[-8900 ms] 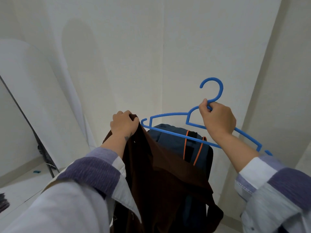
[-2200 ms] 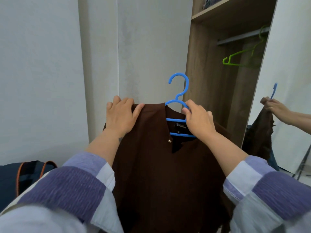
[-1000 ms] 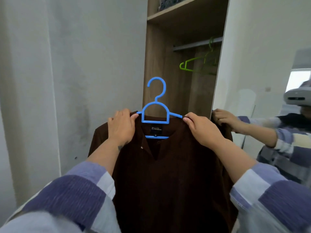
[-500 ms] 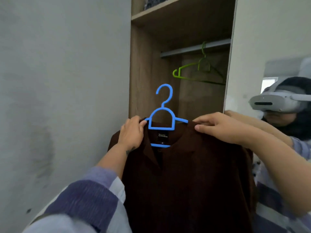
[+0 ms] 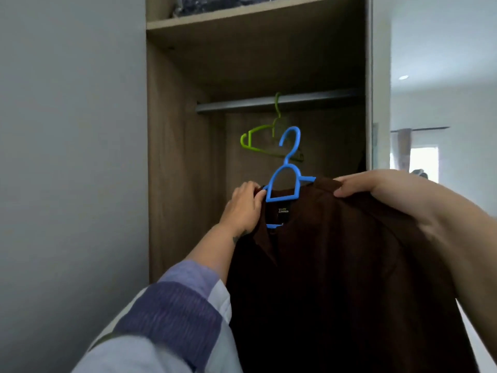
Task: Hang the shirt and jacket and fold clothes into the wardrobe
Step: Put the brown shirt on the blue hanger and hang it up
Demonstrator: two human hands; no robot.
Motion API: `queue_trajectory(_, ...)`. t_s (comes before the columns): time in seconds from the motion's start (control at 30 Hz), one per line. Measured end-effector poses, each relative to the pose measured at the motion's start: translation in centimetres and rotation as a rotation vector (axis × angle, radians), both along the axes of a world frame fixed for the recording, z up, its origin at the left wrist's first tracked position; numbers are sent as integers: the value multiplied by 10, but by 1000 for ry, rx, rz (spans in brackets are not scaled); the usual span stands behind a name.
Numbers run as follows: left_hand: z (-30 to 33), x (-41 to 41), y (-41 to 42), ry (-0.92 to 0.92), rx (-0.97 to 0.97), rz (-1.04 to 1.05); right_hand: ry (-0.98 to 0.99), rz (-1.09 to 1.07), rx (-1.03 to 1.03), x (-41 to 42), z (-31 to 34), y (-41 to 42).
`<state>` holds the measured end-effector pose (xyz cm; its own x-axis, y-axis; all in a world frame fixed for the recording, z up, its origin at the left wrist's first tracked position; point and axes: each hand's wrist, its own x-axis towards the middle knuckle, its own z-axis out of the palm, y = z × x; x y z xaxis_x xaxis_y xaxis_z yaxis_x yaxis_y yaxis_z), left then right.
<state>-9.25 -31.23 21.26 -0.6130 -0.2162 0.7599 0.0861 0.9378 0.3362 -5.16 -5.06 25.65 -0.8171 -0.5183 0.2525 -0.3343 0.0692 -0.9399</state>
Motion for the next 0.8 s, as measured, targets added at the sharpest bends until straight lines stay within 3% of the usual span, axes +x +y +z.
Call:
queue_trajectory(0.1,27,-11,4,232,-202,120,38,-182,14,1,6,-17)
queue_trajectory(0.2,67,-16,3,471,-211,258,101,-303,42,0,20,-34)
queue_trajectory(0.27,95,-23,-1,424,-141,318,125,-362,18,-4,32,-45)
queue_trajectory(0.47,137,-47,4,22,67,302,223,-488,-22,-39,71,-84)
queue_trajectory(0.57,139,-59,6,-32,134,324,286,-557,12,-68,87,-104)
queue_trajectory(0.67,141,-75,6,-101,263,143,325,-605,28,-95,102,-117)
queue_trajectory(0.8,145,-81,-2,-3,306,192,414,-654,34,-117,121,-132)
